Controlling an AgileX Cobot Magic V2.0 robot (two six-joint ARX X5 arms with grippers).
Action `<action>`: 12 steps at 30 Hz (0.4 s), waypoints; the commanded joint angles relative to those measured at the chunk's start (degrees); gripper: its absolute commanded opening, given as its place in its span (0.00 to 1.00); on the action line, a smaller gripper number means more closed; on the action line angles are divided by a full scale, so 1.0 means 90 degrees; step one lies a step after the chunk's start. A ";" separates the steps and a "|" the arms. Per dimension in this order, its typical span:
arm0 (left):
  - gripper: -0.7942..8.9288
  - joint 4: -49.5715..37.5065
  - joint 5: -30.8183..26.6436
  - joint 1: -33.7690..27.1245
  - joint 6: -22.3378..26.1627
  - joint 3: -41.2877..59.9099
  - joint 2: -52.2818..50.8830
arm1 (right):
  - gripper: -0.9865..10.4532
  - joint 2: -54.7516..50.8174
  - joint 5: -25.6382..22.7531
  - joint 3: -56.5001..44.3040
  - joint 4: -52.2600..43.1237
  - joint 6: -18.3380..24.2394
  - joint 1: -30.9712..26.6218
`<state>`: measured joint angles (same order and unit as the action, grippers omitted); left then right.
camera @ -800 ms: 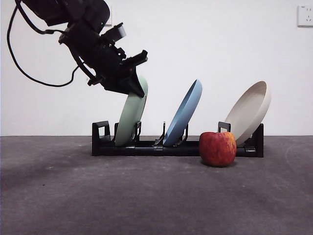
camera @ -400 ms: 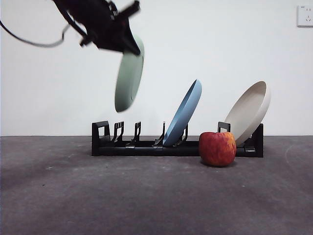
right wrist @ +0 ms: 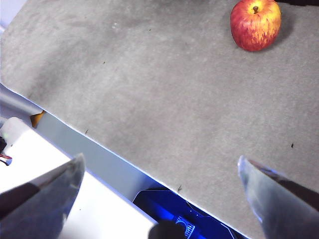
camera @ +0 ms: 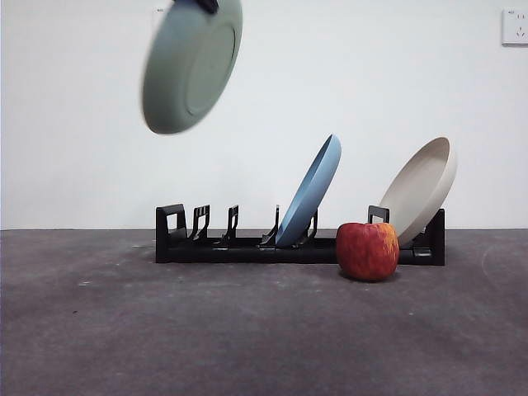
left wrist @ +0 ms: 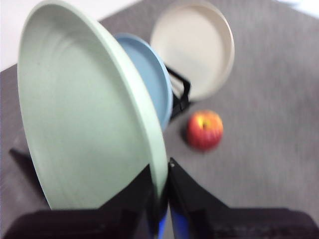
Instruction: Take the green plate from the plate rack,put the plate on the table,take the apple from the table,put the apple in the plate
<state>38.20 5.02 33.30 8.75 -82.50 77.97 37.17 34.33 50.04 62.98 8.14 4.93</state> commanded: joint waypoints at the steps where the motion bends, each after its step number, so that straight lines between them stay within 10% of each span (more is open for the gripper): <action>1: 0.07 0.0777 -0.0872 0.0614 0.0563 0.0029 -0.0114 | 0.66 -0.0005 0.0005 0.0019 -0.0041 -0.0068 0.0019; 12: 0.07 0.1591 -0.2953 0.2773 0.0364 0.0894 -0.0019 | 0.66 -0.0005 0.0010 0.0019 -0.0041 -0.0068 0.0019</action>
<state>52.84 -20.38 57.49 12.40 -76.05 77.03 37.17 34.35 50.04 63.00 7.92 4.93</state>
